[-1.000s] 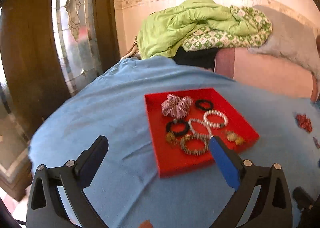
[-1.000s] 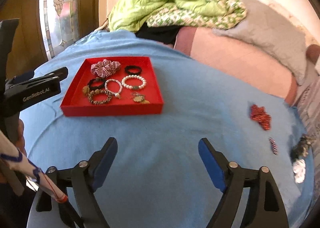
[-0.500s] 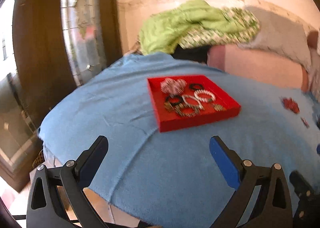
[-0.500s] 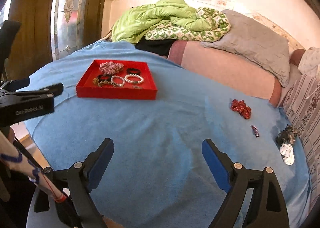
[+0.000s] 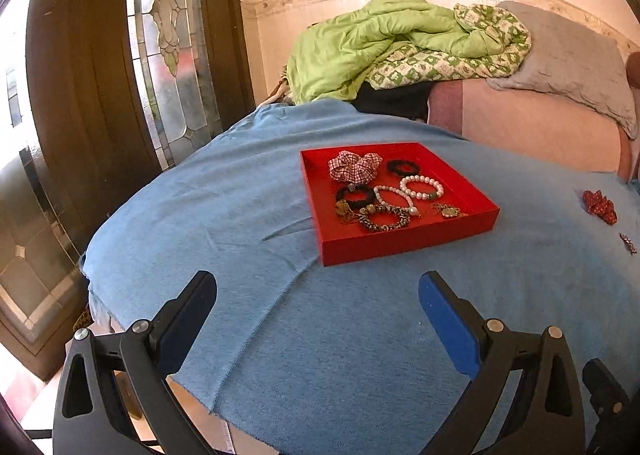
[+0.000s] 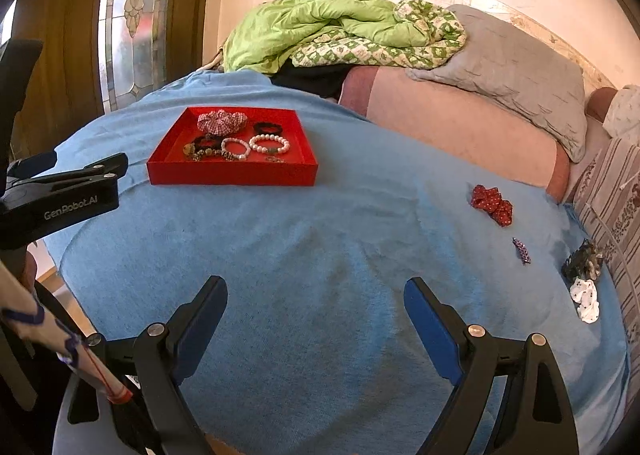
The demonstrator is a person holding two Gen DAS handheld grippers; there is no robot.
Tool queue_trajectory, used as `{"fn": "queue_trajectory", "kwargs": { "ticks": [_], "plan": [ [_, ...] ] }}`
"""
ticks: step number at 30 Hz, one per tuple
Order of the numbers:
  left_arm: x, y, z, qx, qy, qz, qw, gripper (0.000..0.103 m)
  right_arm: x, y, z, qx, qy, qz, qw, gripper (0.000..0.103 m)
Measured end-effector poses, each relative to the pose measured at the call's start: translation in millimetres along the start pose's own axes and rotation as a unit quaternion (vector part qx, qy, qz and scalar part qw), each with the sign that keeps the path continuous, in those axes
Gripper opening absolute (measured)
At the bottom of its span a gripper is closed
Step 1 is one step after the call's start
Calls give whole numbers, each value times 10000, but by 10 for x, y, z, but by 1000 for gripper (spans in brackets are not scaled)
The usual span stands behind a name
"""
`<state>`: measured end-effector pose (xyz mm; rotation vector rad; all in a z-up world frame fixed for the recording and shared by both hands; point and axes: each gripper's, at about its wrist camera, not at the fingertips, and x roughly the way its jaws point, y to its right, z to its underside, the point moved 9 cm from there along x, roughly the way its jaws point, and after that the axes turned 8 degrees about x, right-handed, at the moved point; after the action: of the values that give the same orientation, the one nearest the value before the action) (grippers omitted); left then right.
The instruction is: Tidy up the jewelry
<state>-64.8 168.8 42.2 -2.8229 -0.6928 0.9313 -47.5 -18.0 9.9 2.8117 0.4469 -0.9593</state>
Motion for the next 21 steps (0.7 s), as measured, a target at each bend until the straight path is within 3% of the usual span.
{"fn": "queue_trajectory", "kwargs": {
  "ticks": [21],
  "plan": [
    [-6,39,14,75,-33,12,10000,101,34,-58,55,-99,-99,14,9999,93]
  ]
}}
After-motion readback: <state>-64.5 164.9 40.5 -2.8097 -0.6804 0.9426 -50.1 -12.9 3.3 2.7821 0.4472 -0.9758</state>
